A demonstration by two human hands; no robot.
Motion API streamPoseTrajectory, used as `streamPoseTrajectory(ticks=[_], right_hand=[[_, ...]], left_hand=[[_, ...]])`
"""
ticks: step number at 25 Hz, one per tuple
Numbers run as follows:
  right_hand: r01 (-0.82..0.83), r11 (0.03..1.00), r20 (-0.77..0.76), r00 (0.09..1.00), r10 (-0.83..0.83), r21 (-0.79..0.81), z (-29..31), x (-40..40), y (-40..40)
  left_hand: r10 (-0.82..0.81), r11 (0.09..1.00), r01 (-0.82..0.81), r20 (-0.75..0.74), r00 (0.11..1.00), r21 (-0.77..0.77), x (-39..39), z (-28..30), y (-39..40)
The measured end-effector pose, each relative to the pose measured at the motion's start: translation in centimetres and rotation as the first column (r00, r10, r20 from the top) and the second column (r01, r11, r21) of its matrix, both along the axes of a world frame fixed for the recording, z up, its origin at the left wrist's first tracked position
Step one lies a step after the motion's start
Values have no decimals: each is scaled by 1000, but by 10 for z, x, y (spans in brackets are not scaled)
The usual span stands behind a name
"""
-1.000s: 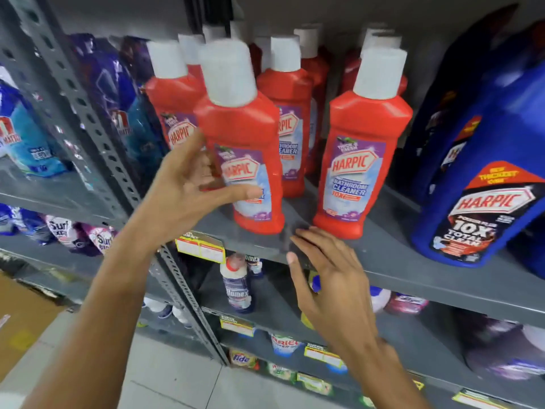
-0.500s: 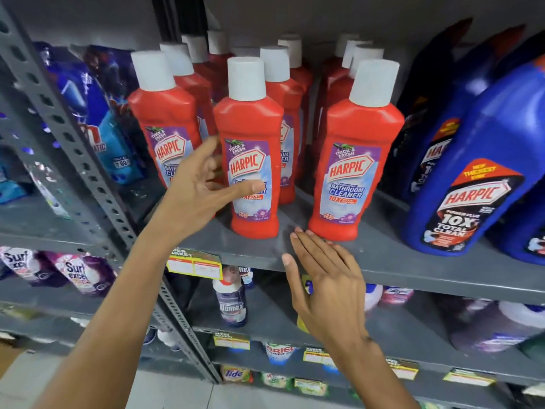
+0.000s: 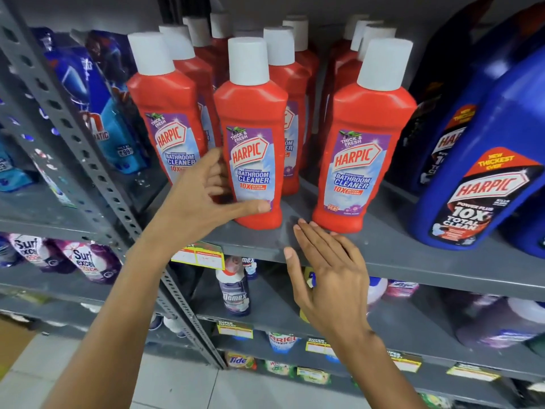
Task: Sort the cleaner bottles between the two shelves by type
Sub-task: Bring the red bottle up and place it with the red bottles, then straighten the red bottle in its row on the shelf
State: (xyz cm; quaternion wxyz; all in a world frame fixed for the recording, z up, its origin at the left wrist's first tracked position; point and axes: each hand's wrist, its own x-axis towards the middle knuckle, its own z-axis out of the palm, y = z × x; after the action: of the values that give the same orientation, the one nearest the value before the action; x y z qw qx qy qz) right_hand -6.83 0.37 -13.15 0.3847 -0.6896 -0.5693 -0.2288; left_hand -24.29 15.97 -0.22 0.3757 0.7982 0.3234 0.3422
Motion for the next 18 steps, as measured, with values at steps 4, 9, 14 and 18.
streamPoseTrajectory(ticks=[4, 9, 14, 18], right_hand=[[-199, 971, -135, 967, 217, 135, -16, 8, -35], [-133, 990, -338, 930, 142, 49, -86, 51, -131], [-13, 932, -494, 850, -180, -362, -158, 126, -185], [38, 831, -489, 793, -363, -555, -201, 182, -196]], left_hand=[[366, 904, -360, 14, 930, 230, -43, -34, -66], [411, 909, -409, 7, 912, -79, -12, -159, -168], [180, 940, -207, -119, 976, -271, 92, -223, -202], [199, 961, -207, -64, 978, -185, 176, -212, -212]])
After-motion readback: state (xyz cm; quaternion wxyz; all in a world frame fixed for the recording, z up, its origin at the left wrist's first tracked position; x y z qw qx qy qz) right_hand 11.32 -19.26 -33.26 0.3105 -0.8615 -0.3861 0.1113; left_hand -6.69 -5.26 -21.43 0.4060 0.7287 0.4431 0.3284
